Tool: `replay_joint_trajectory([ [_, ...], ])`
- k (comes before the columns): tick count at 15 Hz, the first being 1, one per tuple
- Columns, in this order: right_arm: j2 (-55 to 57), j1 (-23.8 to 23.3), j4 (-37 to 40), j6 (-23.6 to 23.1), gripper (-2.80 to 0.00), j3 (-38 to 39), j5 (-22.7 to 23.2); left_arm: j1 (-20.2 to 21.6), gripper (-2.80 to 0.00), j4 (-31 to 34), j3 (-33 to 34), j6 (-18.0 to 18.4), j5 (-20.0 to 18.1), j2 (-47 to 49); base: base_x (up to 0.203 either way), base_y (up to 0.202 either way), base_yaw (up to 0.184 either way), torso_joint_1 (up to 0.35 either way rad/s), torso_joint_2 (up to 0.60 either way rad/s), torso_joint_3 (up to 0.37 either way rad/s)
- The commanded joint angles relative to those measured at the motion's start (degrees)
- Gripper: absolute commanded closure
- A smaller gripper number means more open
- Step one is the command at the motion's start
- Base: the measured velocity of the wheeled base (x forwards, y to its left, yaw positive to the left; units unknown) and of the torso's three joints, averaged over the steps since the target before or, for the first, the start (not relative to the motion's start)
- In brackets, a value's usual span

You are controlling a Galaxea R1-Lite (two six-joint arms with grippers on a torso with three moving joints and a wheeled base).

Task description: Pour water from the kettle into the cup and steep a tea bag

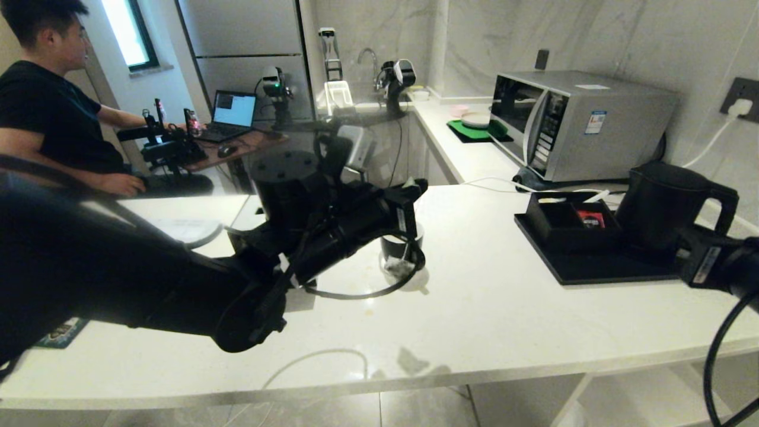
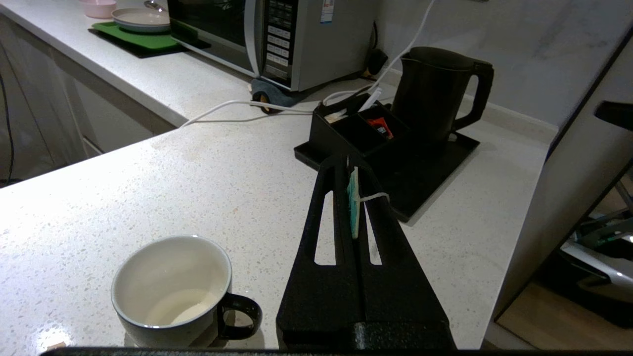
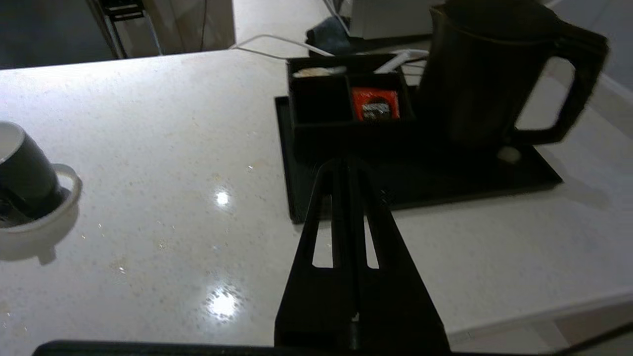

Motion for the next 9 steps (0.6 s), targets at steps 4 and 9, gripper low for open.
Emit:
replay_joint_trajectory([
  [4, -8.1, -3.6, -0.3, -1.1, 0.00, 7.4, -0.1, 0.0, 0.00, -0.4, 0.0, -0.1, 1.1, -0.1, 0.000, 0.000, 0.000, 0.000, 0.00, 0.000],
  [9, -11.6, -6.7, -0.4, -1.2, 0.00, 12.5, -0.2, 0.1, 0.00, -0.5, 1.8, -0.1, 1.1, -0.9, 0.000, 0.000, 0.000, 0.000, 0.00, 0.000],
])
